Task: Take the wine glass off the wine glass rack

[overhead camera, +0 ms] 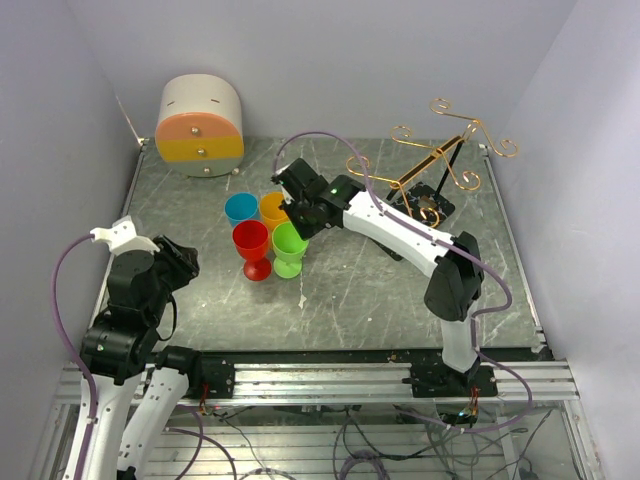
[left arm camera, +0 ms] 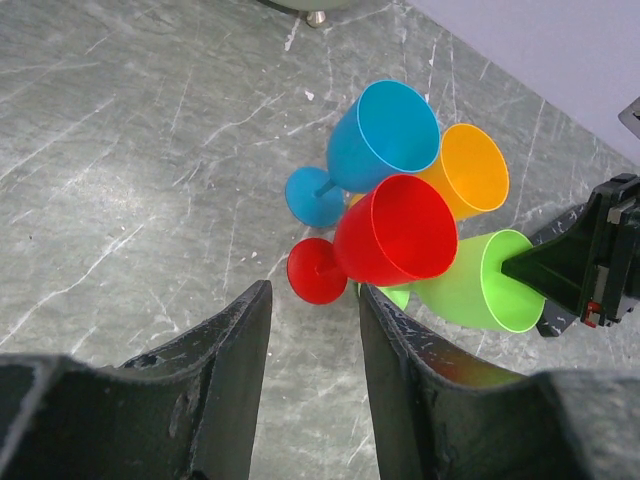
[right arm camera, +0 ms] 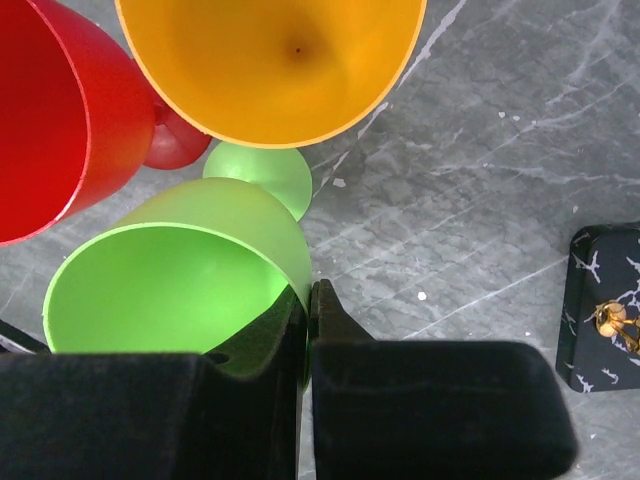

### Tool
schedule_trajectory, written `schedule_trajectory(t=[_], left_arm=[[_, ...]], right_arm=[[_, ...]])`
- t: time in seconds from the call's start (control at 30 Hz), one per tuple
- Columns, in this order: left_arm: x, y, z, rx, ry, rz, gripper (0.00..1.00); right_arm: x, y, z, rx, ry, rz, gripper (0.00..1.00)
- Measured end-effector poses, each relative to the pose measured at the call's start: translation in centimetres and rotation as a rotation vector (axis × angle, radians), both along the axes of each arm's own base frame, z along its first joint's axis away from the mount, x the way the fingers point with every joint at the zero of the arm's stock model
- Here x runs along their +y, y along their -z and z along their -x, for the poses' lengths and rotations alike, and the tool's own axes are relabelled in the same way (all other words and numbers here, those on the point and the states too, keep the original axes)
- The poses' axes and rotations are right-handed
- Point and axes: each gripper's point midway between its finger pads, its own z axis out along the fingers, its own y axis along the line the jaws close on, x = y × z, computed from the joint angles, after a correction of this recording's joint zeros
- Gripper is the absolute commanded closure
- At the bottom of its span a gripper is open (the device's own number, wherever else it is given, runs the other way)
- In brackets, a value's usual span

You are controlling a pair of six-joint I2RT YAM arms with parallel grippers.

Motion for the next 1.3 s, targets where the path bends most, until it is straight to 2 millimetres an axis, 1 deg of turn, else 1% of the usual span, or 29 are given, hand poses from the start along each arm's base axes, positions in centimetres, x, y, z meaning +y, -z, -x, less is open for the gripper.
schedule_trajectory(t=[0.37, 0.47, 0.7, 0.87, 0.97, 1.03, 1.07, 1.1, 1.13, 1.2, 1.23, 1.27, 1.3], left_arm=[[0.0, -0.1, 0.0, -0.004, 0.000, 0.001, 0.49], [0.0, -0.1, 0.0, -0.004, 0.000, 0.001, 0.49], [0.0, -0.1, 0.0, -0.004, 0.000, 0.001, 0.49], [0.0, 0.0, 0.0, -0.003, 0.000, 0.000, 0.48], [0.0, 0.0, 0.0, -0.003, 0.000, 0.000, 0.48], [0.0, 0.0, 0.0, -0.003, 0.000, 0.000, 0.48], [0.0, 0.0, 0.0, -0.003, 0.000, 0.000, 0.48], [0.0, 0.0, 0.0, -0.003, 0.000, 0.001, 0.47], [0.0, 0.0, 0.0, -0.003, -0.001, 0.000, 0.46], [0.0, 0.0, 0.0, -0.003, -0.001, 0.000, 0.45], [0.0, 0.0, 0.0, -0.003, -0.001, 0.000, 0.45], [0.0, 0.0, 0.0, -0.002, -0.001, 0.000, 0.44], [0.0, 0.0, 0.0, -0.002, -0.001, 0.000, 0.44]], right_arm=[[0.2, 1.0, -0.2, 0.011, 0.000, 0.017, 1.00], [0.3, 1.0, -0.3, 0.009, -0.001, 0.014, 0.95], [0.7, 0.9, -0.4, 0.003, -0.012, -0.002, 0.73], [0.7, 0.7, -0.6, -0.007, -0.014, -0.004, 0.69], [0.7, 0.0, -0.7, -0.024, -0.015, -0.018, 0.67], [0.6, -1.3, -0.5, -0.050, -0.018, -0.046, 0.59], [0.4, -2.0, -0.4, -0.063, -0.017, -0.061, 0.53], [0.3, -3.0, -0.3, -0.082, -0.019, -0.084, 0.37], [0.1, -4.1, -0.1, -0.103, -0.021, -0.113, 0.33], [-0.2, -6.7, 0.4, -0.147, -0.027, -0.176, 0.30], [-0.3, -8.1, 0.7, -0.173, -0.031, -0.216, 0.13], [-0.5, -9.1, 0.9, -0.193, -0.035, -0.246, 0.02], [-0.7, -10.2, 1.3, -0.211, -0.035, -0.282, 0.00]])
